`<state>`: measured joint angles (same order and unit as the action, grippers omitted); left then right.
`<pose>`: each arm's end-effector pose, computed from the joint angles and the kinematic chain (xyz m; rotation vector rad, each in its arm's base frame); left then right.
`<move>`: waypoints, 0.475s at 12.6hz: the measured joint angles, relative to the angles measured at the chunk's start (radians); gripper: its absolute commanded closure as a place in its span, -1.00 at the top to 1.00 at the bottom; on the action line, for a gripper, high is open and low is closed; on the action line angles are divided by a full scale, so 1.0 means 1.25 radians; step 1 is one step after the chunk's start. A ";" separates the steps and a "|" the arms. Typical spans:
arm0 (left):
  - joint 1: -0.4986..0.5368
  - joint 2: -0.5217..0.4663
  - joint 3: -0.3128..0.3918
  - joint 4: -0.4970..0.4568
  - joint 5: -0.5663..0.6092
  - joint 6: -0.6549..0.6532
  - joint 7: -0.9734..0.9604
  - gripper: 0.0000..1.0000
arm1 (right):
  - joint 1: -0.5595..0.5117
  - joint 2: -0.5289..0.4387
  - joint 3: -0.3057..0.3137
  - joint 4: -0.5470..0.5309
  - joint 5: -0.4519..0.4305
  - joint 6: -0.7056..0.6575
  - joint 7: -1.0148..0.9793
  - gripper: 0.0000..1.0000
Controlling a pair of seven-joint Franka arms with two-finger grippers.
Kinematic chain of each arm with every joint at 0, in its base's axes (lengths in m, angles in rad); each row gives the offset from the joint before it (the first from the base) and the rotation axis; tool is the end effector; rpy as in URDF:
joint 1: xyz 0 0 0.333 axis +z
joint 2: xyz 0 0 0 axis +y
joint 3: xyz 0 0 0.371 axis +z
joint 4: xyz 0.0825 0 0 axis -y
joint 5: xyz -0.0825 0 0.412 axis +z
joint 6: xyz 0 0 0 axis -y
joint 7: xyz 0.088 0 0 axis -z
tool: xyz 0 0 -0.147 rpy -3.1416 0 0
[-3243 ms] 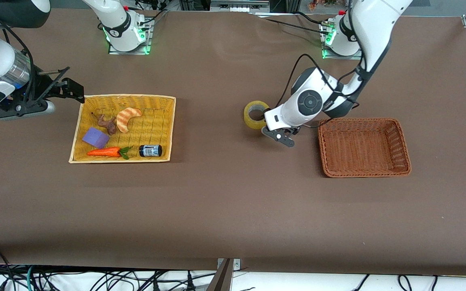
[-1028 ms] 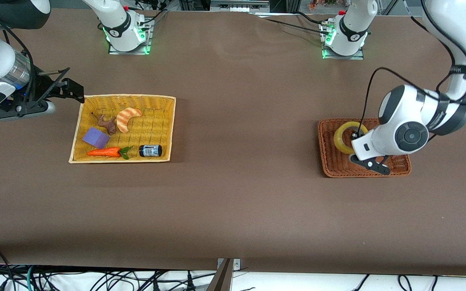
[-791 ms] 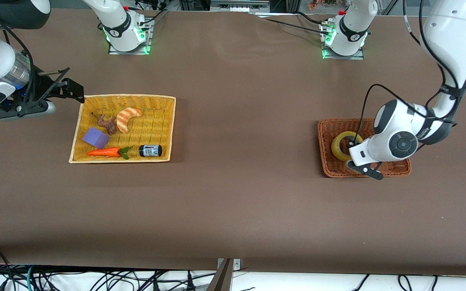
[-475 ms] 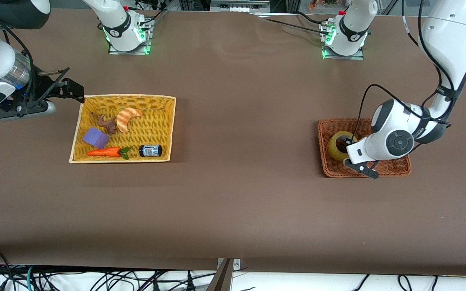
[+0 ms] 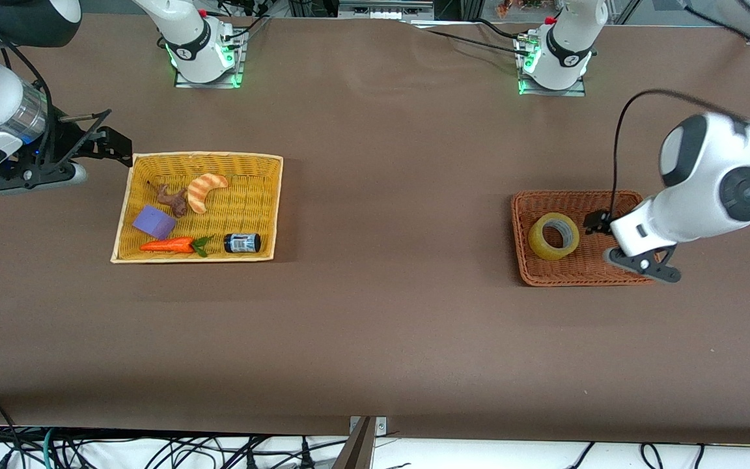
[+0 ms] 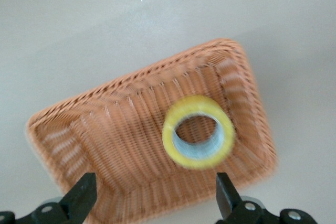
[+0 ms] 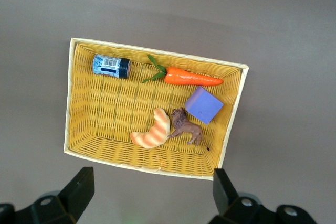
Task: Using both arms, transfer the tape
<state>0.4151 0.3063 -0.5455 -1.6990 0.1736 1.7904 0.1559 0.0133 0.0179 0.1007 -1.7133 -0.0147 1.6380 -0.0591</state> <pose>0.6509 -0.0349 0.4256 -3.0827 0.5152 0.2624 0.5794 0.0638 0.5636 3.1109 0.2727 -0.1449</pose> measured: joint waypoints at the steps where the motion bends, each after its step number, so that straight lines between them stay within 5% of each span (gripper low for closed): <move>1: 0.000 -0.026 -0.010 0.046 -0.004 -0.077 -0.013 1.00 | 0.000 0.000 0.000 0.000 0.000 0.000 0.000 1.00; 4: -0.004 -0.079 -0.025 0.155 -0.020 -0.200 -0.045 1.00 | 0.000 0.000 0.000 0.001 0.000 0.000 0.000 1.00; 6: -0.061 -0.122 0.021 0.170 -0.035 -0.211 -0.055 1.00 | 0.000 0.000 0.000 0.001 0.000 0.000 0.000 1.00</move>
<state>0.3394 0.1541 -0.5190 -1.4866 0.1305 1.5267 0.0871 0.0133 0.0182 0.1007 -1.7119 -0.0153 1.6380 -0.0591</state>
